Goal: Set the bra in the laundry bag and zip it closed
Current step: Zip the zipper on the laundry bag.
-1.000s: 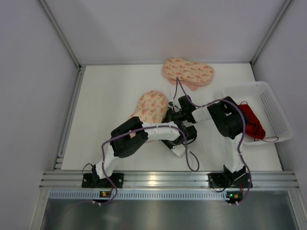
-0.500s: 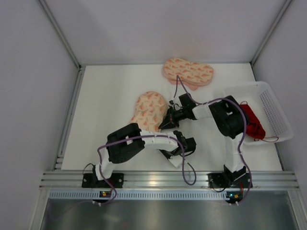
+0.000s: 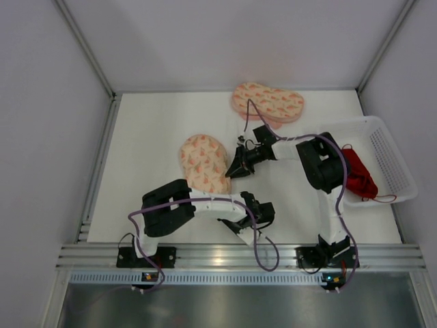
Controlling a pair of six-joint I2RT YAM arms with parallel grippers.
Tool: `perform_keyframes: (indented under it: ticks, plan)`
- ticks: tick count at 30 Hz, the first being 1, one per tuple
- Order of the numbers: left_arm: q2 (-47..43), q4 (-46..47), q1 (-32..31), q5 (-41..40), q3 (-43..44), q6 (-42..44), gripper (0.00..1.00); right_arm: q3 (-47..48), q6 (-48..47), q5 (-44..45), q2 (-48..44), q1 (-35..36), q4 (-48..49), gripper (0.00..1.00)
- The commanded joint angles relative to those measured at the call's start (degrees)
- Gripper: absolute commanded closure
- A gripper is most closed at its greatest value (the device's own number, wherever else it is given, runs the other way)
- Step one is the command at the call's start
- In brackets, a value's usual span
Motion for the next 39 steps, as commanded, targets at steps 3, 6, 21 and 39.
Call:
perform_keyframes:
  ticks: [3,6,21,39]
  plan:
    - [-0.6,0.6,0.0,5.4,4.4,-4.8,1.0,5.0,-7.2,0.4,-2.0,-3.2,-4.8,0.47]
    - [1.0,1.5,1.0,4.2,6.3,-5.3,1.0,2.9,-10.0,0.8,-4.9,-4.7,-9.2,0.3]
    - [1.4,5.3,3.0,2.9,9.4,-4.8,1.0,-4.4,-18.5,-4.2,-4.3,1.9,-13.8,0.75]
    - [-8.5,4.9,-2.7,10.8,-6.8,-10.6,1.0,16.3,-35.2,1.7,4.2,-1.2,-33.2,1.0]
